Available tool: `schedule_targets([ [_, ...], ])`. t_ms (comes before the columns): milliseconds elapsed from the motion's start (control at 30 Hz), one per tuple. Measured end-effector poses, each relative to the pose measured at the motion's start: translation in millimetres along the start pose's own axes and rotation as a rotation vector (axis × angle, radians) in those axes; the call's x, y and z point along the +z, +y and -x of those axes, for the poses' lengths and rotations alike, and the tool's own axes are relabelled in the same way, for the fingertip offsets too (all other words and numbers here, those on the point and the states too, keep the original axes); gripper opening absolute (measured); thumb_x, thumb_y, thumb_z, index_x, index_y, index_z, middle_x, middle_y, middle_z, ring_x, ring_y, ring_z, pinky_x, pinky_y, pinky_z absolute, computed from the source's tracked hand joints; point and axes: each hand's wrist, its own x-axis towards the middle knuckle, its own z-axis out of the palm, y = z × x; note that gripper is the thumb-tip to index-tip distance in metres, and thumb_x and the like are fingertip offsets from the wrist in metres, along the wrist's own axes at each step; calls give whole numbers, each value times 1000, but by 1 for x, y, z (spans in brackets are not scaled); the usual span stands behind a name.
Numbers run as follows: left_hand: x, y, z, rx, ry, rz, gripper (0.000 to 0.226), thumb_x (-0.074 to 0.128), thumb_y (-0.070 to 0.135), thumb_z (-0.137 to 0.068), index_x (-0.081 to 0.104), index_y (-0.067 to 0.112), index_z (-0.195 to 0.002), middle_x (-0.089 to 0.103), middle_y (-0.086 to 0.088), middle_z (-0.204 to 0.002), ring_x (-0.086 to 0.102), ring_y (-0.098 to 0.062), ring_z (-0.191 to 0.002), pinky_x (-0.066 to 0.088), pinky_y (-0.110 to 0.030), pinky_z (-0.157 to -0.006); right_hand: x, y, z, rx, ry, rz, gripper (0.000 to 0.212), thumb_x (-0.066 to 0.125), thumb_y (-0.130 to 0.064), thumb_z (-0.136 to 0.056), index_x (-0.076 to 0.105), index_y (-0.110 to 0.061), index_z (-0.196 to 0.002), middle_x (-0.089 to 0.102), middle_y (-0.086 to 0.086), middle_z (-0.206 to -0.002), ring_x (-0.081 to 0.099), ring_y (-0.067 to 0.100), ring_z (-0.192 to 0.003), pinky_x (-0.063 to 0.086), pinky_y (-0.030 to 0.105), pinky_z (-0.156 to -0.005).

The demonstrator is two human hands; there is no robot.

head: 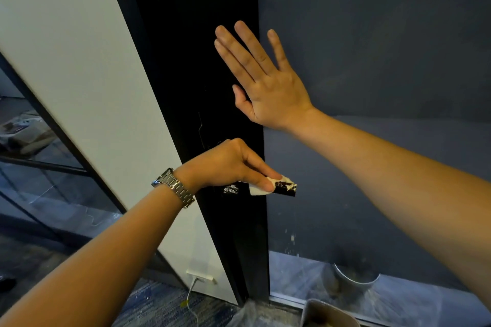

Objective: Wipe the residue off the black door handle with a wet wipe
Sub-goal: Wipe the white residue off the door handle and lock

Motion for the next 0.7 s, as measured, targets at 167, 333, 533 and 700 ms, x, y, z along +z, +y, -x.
schedule_targets([
  [167, 13, 11, -4, 52, -15, 22, 25, 74, 22, -73, 73, 19, -98, 74, 4, -96, 67, -5, -87, 52, -26, -88, 0, 0, 1, -2, 16, 13, 55, 41, -27, -91, 39, -10, -143, 42, 7, -148, 38, 28, -138, 22, 49, -113],
  [333, 4, 2, -1, 38, -16, -24, 26, 73, 23, -73, 71, 22, -99, 74, 4, -96, 66, -11, -86, 53, -35, -86, 0, 0, 1, -3, 18, -11, 55, 42, -28, -91, 39, -10, -143, 42, 8, -148, 38, 28, -138, 21, 48, -113],
  [533, 21, 15, -5, 102, 0, 30, 25, 74, 21, -72, 73, 17, -97, 74, 2, -97, 66, -3, -84, 51, -20, -82, 0, -1, 1, 2, 29, 10, 55, 42, -26, -91, 40, -10, -143, 43, 7, -148, 39, 27, -137, 22, 49, -113],
  [700, 12, 7, -2, 73, 20, -19, 26, 74, 22, -72, 72, 19, -97, 74, 1, -95, 68, -17, -84, 53, -42, -85, 0, 0, 0, -3, 27, -6, 54, 42, -27, -91, 40, -11, -143, 43, 7, -147, 39, 27, -137, 23, 49, -113],
])
